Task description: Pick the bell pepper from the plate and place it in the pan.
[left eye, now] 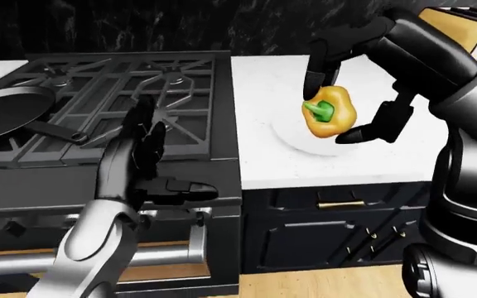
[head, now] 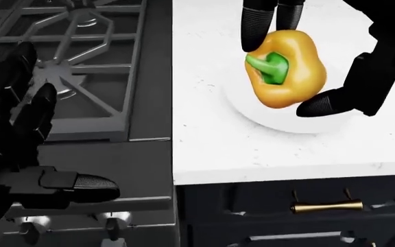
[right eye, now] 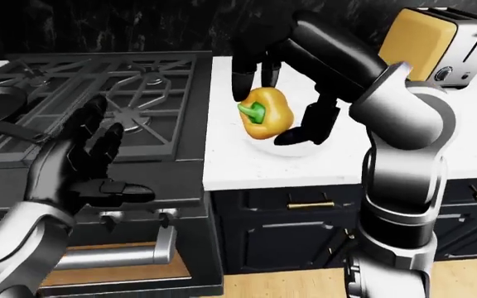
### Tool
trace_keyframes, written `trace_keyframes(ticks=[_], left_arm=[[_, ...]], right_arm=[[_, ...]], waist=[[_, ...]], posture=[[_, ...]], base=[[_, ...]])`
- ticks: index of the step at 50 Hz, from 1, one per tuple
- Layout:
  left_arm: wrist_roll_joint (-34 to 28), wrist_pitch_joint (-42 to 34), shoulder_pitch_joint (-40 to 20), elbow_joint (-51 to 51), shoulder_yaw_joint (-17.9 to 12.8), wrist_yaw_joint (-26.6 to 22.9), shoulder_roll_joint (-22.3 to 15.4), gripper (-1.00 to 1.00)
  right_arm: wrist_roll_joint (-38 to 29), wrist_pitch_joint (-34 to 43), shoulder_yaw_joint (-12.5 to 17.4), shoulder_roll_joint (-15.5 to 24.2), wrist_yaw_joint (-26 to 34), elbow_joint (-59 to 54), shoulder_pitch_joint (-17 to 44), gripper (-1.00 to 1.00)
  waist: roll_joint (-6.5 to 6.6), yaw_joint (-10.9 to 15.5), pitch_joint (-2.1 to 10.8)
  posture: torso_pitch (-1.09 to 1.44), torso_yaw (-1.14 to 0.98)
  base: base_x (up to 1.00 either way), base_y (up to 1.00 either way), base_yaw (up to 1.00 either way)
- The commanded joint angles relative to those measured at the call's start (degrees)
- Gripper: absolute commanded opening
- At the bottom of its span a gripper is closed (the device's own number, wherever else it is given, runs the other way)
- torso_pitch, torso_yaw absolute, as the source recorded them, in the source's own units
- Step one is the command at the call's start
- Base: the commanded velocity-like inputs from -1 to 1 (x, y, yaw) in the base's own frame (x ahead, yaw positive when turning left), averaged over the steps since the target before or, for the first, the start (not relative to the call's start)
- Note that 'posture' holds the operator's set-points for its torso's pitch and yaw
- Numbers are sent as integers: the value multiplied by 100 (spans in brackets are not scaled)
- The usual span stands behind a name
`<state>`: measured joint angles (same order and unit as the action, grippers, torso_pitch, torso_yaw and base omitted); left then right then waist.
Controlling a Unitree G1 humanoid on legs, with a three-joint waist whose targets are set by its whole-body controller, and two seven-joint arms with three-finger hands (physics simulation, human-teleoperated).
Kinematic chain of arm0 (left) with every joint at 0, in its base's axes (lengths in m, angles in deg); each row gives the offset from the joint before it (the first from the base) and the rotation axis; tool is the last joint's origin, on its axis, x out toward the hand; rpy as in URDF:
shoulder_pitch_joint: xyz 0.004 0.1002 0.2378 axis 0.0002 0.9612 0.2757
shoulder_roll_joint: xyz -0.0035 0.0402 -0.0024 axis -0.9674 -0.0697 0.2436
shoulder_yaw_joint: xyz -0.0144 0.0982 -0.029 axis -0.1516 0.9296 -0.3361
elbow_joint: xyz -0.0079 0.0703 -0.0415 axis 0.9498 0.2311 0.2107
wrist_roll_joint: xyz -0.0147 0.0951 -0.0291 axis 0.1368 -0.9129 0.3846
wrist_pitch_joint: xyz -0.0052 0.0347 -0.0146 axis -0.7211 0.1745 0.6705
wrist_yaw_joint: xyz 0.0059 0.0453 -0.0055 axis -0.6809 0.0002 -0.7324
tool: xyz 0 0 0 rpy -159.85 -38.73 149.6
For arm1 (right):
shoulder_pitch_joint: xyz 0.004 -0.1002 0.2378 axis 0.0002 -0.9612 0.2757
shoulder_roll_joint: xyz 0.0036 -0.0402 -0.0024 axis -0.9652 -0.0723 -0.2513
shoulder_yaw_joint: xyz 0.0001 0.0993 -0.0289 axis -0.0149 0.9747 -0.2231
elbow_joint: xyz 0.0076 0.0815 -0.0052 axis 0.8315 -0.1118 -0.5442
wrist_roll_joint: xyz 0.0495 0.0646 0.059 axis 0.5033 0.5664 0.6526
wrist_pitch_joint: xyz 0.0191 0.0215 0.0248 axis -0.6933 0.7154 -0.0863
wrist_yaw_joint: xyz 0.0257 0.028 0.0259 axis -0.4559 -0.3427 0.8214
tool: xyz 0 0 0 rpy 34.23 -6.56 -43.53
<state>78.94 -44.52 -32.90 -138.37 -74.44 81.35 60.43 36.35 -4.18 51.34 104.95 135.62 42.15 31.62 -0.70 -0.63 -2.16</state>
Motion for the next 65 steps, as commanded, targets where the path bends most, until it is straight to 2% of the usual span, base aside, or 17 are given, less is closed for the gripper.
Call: trace_keyframes(ticks=[1,5,6,13,17,26,30,32,37,47,49,50,53,57,60,61,65], left_arm=[[-7,196,-92,-150,9,-21,-14,100],[-41,210,-77,-150,28,-36,-8,100],[-44,204,-74,-158,28,-38,-4,100],[-100,236,-56,-144,60,-71,13,100],[-132,236,-56,-143,72,-88,22,100],[-141,164,-106,-176,65,-98,33,100],[-137,142,-110,-197,59,-100,39,100],[-134,125,-123,-205,51,-103,33,100],[-133,66,-176,-226,71,-85,34,100],[-146,102,-150,-211,64,-103,37,100],[-144,98,-145,-216,61,-104,39,100],[-145,102,-141,-213,62,-105,40,100],[-154,126,-115,-208,75,-107,47,100],[-173,172,-77,-196,93,-116,50,100],[-190,192,-52,-196,106,-120,53,100],[-197,207,-37,-193,113,-124,58,100],[-214,241,-11,-185,123,-137,67,100]], right_arm=[[52,-43,134,68,-100,94,134,-100],[128,37,143,71,-86,143,148,-100],[133,36,141,74,-85,146,146,-100],[110,-120,132,89,-114,126,75,-100],[62,-297,146,102,-75,87,21,-100],[30,-382,159,108,-69,42,41,-100],[38,-352,164,117,-55,58,68,-100],[42,-350,169,123,-56,59,71,-100],[62,-336,177,148,-50,49,107,-100],[87,-381,172,142,-75,26,80,-100],[84,-401,167,133,-82,16,69,-100],[83,-395,166,131,-80,21,70,-100],[88,-379,166,127,-71,39,80,-100],[92,-410,175,127,-81,32,55,-100],[96,-422,182,124,-87,38,30,-100],[97,-429,184,125,-90,36,24,-100],[100,-424,183,127,-90,45,22,-100]], waist=[[-5,-9,125],[-514,176,-31],[-295,59,-162],[-267,48,29],[189,-83,55],[-27,50,84],[293,-24,-11],[639,-57,150],[280,-32,43],[-75,-80,18],[-326,-92,118],[-129,-126,63],[-285,-20,197],[27,-2,30],[710,19,192],[418,24,104],[272,53,102]], posture=[[0,0],[0,0],[0,0],[0,0],[0,0],[0,0],[0,0],[0,0],[0,0],[0,0],[0,0],[0,0],[0,0],[0,0],[0,0],[0,0],[0,0]], base=[[-9,0,0],[0,0,0],[0,0,0],[0,0,0],[0,0,0],[0,36,0],[0,46,0],[0,46,0],[0,46,0],[0,45,0],[0,46,0],[0,45,0],[0,46,0],[0,46,0],[0,46,0],[0,45,0],[0,46,0]])
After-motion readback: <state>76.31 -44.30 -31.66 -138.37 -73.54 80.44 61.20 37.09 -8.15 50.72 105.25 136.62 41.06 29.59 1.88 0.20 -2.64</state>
